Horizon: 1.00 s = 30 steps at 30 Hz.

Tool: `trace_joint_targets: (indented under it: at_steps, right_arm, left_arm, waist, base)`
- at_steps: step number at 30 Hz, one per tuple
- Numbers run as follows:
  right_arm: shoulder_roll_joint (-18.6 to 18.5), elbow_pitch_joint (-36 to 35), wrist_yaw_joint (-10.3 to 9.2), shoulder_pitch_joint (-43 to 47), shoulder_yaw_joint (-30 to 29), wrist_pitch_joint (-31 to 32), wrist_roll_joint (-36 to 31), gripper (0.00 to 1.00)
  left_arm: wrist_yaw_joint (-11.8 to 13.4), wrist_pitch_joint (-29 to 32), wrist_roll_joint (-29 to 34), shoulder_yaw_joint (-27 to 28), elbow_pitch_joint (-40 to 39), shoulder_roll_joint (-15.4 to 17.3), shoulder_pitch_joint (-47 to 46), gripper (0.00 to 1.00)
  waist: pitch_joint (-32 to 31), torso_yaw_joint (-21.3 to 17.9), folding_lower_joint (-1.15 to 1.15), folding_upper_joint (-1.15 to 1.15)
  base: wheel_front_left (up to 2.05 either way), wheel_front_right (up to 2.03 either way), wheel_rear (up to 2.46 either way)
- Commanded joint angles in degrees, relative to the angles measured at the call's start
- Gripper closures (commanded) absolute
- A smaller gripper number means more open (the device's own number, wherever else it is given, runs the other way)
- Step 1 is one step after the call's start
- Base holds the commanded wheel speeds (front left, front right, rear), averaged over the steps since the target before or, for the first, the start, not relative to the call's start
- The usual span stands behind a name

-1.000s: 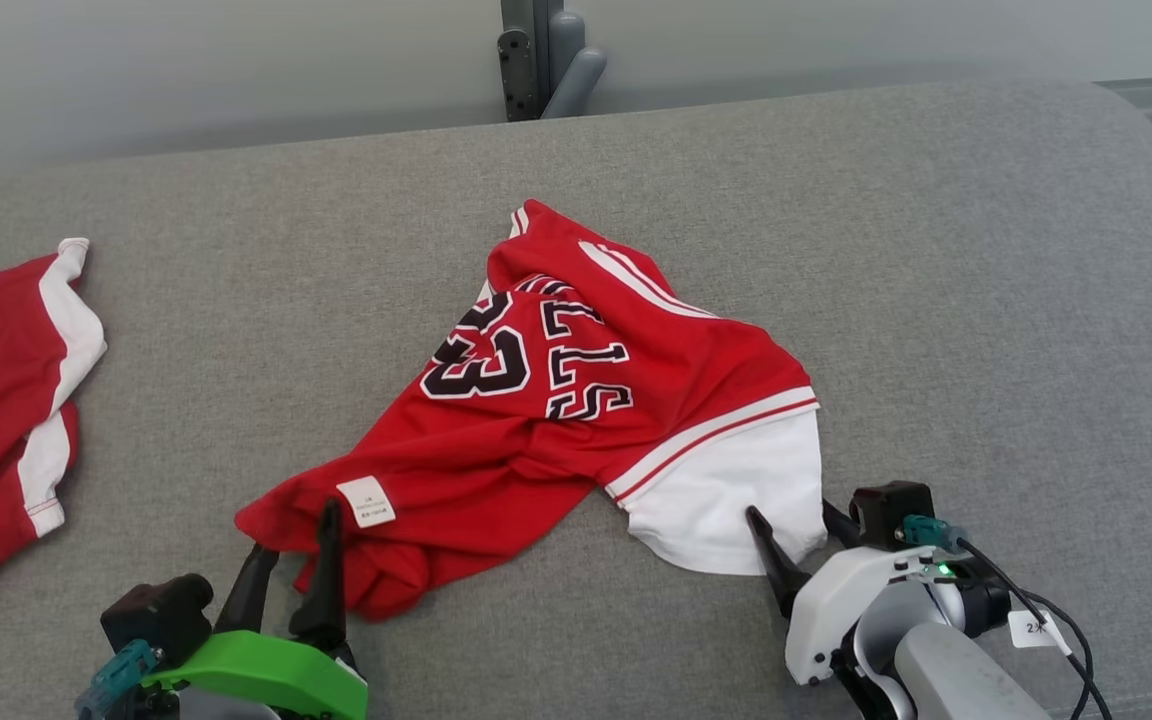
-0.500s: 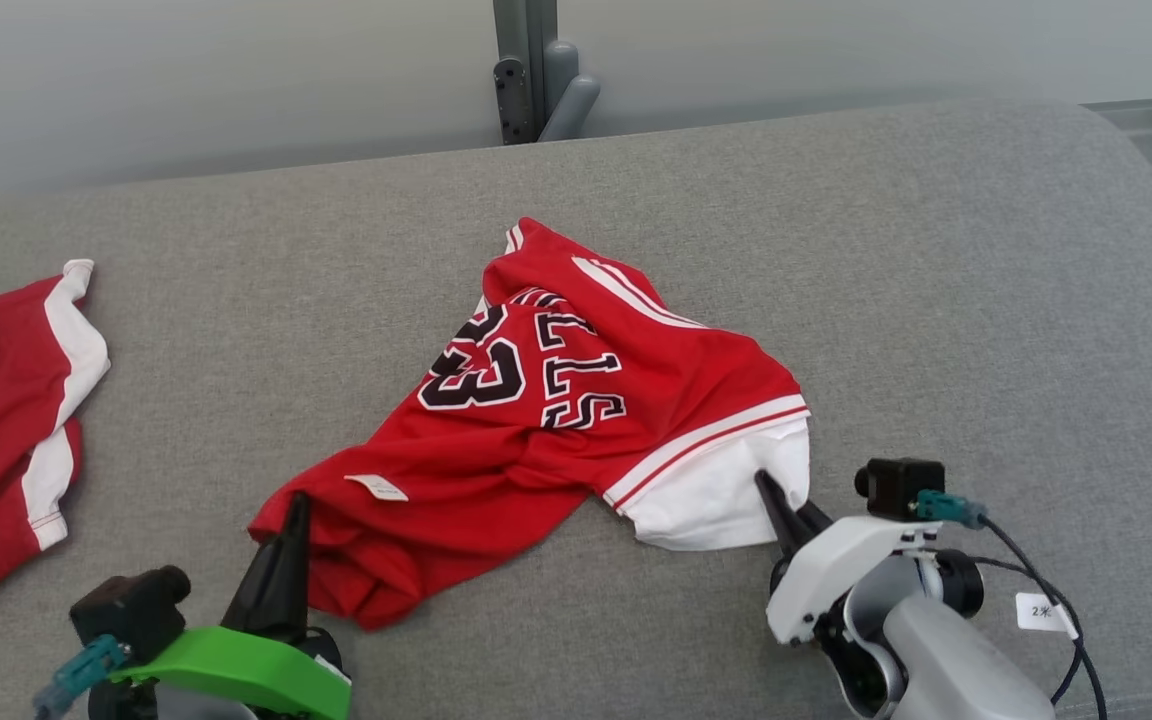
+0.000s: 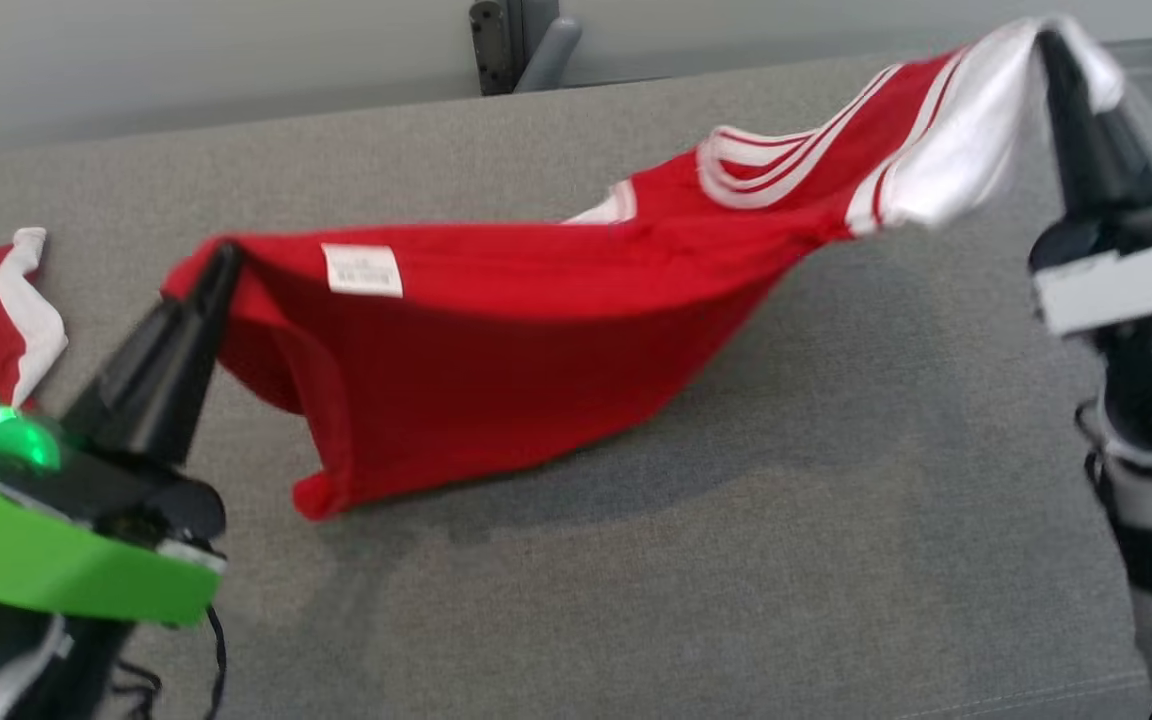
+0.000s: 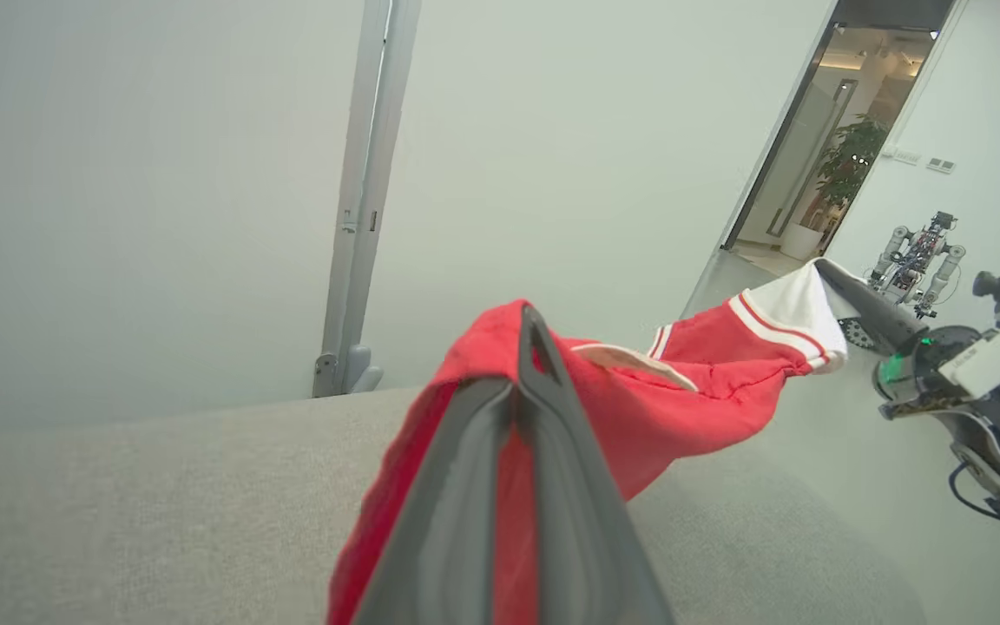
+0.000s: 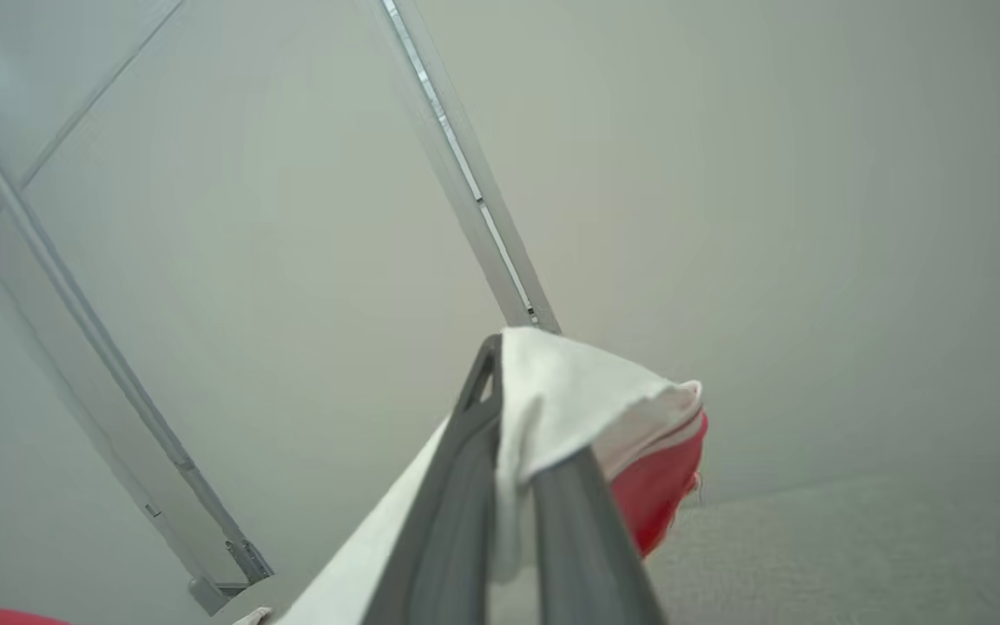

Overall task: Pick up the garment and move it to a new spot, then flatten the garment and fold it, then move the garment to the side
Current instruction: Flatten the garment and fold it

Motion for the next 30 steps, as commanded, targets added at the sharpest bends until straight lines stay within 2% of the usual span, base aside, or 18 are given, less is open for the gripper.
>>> trace_joint_targets:
  at_steps: [1, 4, 6, 9, 13, 14, 15, 16, 18, 19, 21, 23, 26, 28, 30]
  right_arm:
    - [0.9, -1.8, 0.04, -3.6, -1.0, 1.9, 0.5, 1.0]
    - [2.9, -2.2, 0.02, -14.6, -6.0, 8.8, -3.0, 1.0]
    - [6.0, 0.7, 0.04, -23.9, -8.4, 12.4, -6.3, 1.0]
    - [8.8, 7.9, 0.03, -38.3, -11.8, 13.7, -14.2, 1.0]
    - [10.5, 21.2, 0.03, -53.1, -13.6, 7.1, -26.7, 1.0]
    - [10.5, 24.0, 0.03, -56.3, -14.3, 4.6, -27.8, 1.0]
    - [10.5, 29.6, 0.04, -61.4, -13.2, -0.9, -26.2, 1.0]
    - [10.7, 31.6, 0.04, -62.8, -11.7, -3.8, -24.7, 1.0]
    - [10.7, 35.5, 0.03, -63.7, -7.8, -8.8, -22.2, 1.0]
    - [10.7, 35.5, 0.03, -63.7, -7.8, -8.8, -22.2, 1.0]
    - [10.6, 38.3, 0.03, -61.6, -2.5, -11.9, -20.4, 1.0]
    - [10.3, 39.6, 0.01, -58.4, 2.1, -13.8, -19.3, 1.0]
    - [10.6, 38.4, 0.02, -49.4, 8.0, -15.5, -17.4, 1.0]
    - [10.5, 36.6, 0.02, -40.8, 9.9, -16.1, -16.1, 1.0]
    - [8.7, 34.1, 0.01, -31.2, 11.7, -16.4, -15.5, 1.0]
  left_arm:
    - [-0.1, 1.7, -1.6, 0.5, -0.2, 1.1, -3.8, 1.0]
    - [-0.1, 9.0, -4.4, 0.2, 3.3, 5.2, -16.8, 1.0]
    - [-0.1, 12.8, -5.1, -1.1, 8.6, 6.4, -27.1, 1.0]
    - [-0.1, 14.9, -1.9, -3.7, 18.9, 6.8, -43.2, 1.0]
    - [-0.1, 9.0, 4.4, -6.1, 35.4, 3.6, -59.3, 1.0]
    - [-0.1, 6.4, 5.9, -6.5, 39.0, 2.8, -62.5, 1.0]
    - [-0.2, -0.3, 10.0, -7.4, 45.2, 1.8, -68.5, 1.0]
    - [-0.3, -4.3, 12.3, -7.9, 47.9, 1.8, -70.6, 1.0]
    - [-0.4, -12.6, 15.2, -8.7, 53.1, 1.6, -73.0, 1.0]
    - [-0.4, -12.6, 15.2, -8.7, 53.1, 1.6, -73.0, 1.0]
    - [-0.7, -18.7, 16.5, -10.3, 57.6, 1.1, -72.5, 1.0]
    - [-1.0, -22.9, 16.9, -12.8, 60.4, 2.1, -70.4, 1.0]
    - [-0.9, -28.2, 13.0, -16.7, 61.6, 4.3, -62.9, 1.0]
    - [-0.9, -30.9, 8.3, -17.5, 62.2, 4.3, -55.6, 1.0]
    - [-0.9, -32.8, 5.4, -18.6, 61.7, 5.7, -48.3, 1.0]
  waist:
    - [6.3, -0.9, 0.0, 0.25]
    - [12.7, -0.5, 0.0, 0.25]
    - [17.1, 0.1, 0.0, 0.25]
    - [23.2, 1.0, 0.0, 0.25]
    - [26.7, 1.1, 0.0, 0.25]
    - [26.8, 1.1, 0.0, 0.25]
    - [26.9, 1.2, 0.0, 0.25]
    - [26.8, 0.9, 0.0, 0.25]
    - [26.5, 0.1, 0.0, 0.25]
    - [26.5, 0.1, 0.0, 0.25]
    - [25.4, -0.8, 0.0, 0.25]
    - [24.2, -1.5, 0.0, 0.25]
    - [22.3, -2.4, 0.0, 0.25]
    - [20.5, -2.1, 0.0, 0.25]
    - [18.1, -1.9, 0.0, 0.25]
  base:
    - [0.0, 0.0, 0.0]
    - [0.0, 0.0, 0.0]
    - [0.0, 0.0, 0.0]
    - [0.0, 0.0, 0.0]
    - [0.0, 0.0, 0.0]
    - [0.0, 0.0, 0.0]
    - [0.0, 0.0, 0.0]
    - [0.0, 0.0, 0.0]
    - [0.0, 0.0, 0.0]
    - [0.0, 0.0, 0.0]
    - [0.0, 0.0, 0.0]
    - [0.0, 0.0, 0.0]
    - [0.0, 0.0, 0.0]
    - [0.0, 0.0, 0.0]
    - [0.0, 0.0, 0.0]
